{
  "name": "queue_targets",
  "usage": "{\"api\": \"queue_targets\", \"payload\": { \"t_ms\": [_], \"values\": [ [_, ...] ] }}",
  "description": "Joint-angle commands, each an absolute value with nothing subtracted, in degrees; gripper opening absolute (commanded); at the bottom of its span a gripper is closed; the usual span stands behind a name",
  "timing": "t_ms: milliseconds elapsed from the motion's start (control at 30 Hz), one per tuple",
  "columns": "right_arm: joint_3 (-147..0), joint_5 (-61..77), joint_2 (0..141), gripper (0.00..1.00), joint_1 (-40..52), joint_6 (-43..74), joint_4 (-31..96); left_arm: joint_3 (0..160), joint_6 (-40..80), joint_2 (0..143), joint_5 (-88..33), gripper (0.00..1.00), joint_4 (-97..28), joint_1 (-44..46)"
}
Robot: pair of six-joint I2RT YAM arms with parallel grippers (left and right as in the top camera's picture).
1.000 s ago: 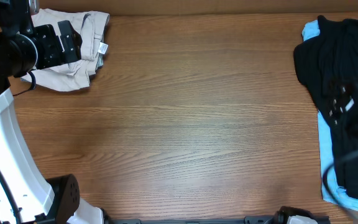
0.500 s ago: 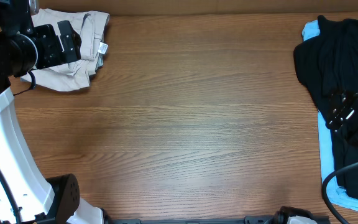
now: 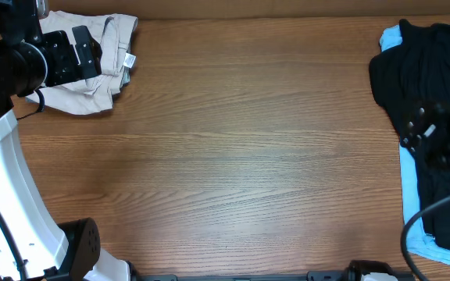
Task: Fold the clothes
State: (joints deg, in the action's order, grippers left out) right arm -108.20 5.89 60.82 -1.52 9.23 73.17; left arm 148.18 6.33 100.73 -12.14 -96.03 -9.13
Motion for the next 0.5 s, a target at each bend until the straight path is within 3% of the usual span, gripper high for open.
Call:
{"api": "queue_targets", "payload": {
  "t_ms": [0,267,467],
  "values": [
    [-94.76,2.39,56.23,1.00,3.55,8.91,62.28,148.62,7.31,100.97,-11.81,1.00,-96.01,-9.19],
    [-48.45,2.61,38.02,1.00,9.69,10.72,17.52,148.62,7.31,100.97,-11.84,1.00,-96.01,-9.19],
    [-20.62,2.57,23.33,1.00,9.76,16.62,-0.14,148.62,7.31,100.97,-11.84,1.00,-96.01,-9.19]
  ]
}}
